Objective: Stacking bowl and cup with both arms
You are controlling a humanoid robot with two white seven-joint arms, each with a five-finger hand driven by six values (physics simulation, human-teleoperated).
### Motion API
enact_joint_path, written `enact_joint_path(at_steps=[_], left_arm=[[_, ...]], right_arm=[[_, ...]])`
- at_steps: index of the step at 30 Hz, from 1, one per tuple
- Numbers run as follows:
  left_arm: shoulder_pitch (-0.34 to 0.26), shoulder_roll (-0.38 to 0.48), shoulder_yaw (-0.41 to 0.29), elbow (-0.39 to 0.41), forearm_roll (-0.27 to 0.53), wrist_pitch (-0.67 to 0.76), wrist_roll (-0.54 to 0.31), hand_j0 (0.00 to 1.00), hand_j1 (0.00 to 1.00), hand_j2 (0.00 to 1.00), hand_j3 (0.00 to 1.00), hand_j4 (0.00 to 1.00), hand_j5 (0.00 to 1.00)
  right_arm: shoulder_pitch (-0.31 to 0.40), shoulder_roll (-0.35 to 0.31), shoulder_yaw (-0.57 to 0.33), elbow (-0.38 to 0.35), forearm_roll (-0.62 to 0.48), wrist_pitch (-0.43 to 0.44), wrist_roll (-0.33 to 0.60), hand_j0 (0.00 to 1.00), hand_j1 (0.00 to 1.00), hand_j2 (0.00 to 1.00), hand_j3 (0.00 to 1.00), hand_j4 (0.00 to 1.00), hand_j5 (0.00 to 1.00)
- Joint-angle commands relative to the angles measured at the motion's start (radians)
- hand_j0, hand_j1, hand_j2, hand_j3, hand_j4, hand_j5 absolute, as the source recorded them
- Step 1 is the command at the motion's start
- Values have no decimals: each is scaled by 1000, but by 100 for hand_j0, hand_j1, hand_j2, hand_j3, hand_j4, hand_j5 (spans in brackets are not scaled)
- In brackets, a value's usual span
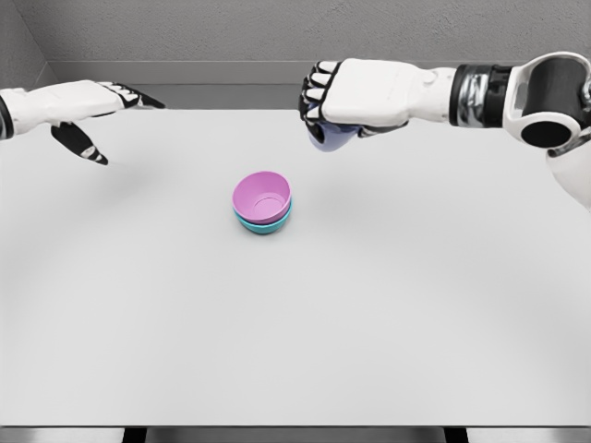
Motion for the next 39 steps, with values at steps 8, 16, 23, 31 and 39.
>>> enact_joint_path(at_steps=[8,16,23,31,39], left_arm=[[2,4,8,10,6,3,1,100,100,100,100,100,100],[2,4,8,10,6,3,1,100,100,100,100,100,100],[2,2,8,10,6,3,1,100,100,100,100,100,100],[3,2,8,9,6,3,1,100,100,100,100,100,100],[3,4,8,10,6,3,1,100,100,100,100,100,100]], right_arm=[[-23,78,99,-8,-6,5,-2,29,29,29,29,29,29],[-34,97,145,-10,-3,5,-2,29,29,29,29,29,29],[-34,97,161,-10,-3,5,-2,29,29,29,29,29,29],[-34,107,187,-13,-3,5,-2,29,29,29,29,29,29],[-34,117,214,-15,-1,5,-2,29,29,29,29,29,29]])
